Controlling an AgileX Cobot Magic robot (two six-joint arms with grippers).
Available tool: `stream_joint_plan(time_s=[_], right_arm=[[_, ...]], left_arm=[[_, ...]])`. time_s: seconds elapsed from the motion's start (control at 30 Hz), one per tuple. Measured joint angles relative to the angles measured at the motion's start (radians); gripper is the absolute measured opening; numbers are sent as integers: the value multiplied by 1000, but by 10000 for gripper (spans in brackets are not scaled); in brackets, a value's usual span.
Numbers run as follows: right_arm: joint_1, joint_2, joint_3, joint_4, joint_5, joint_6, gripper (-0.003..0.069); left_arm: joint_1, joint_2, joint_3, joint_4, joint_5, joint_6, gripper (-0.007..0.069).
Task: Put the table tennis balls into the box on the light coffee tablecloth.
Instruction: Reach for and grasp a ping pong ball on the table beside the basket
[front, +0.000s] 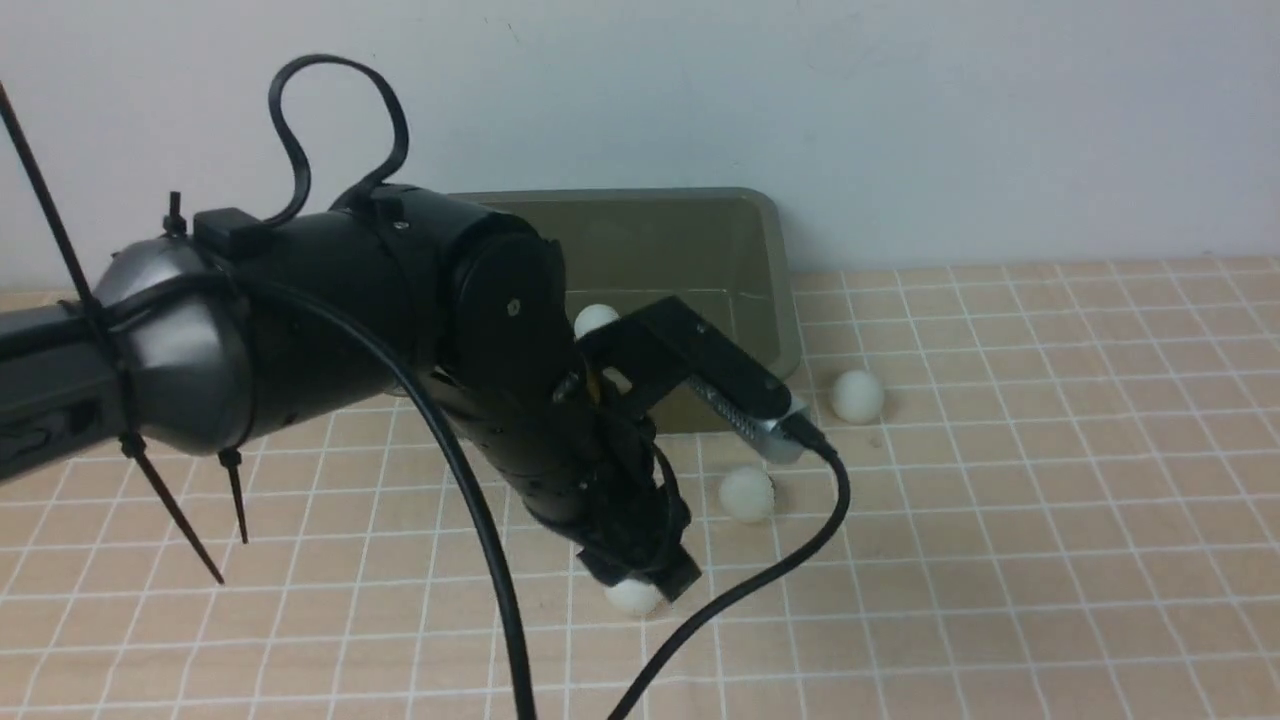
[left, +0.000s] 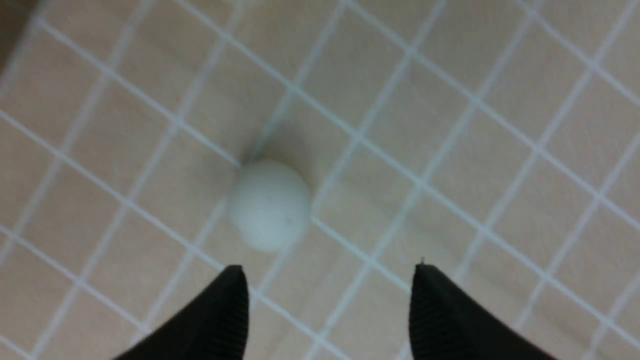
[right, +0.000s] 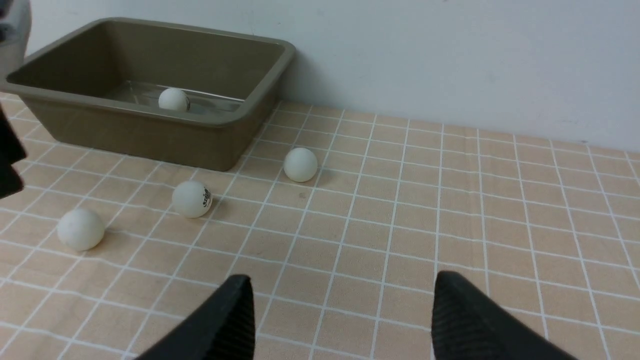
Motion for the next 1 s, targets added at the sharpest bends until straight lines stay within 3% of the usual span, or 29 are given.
stream_joint_plan(time_s=[0.13, 0.3, 0.4, 0.63, 0.9, 1.0], right_arm=[[0, 0, 0, 0, 0, 0, 439], [0, 0, 0, 0, 0, 0, 439], [0, 0, 0, 0, 0, 0, 439], [0, 0, 0, 1, 10, 0, 439], [0, 0, 0, 1, 13, -1, 439], [0, 0, 0, 1, 13, -1, 439]], left_arm=[[0, 35, 0, -2, -57, -55, 464], [1, 120, 0, -1, -111, -173, 471], [4, 173, 0, 22, -112, -255, 459], [13, 248, 1, 204, -159, -452, 417], [14, 250, 1, 230, -207, -487, 402], [14, 252, 1, 242, -207, -489, 302]])
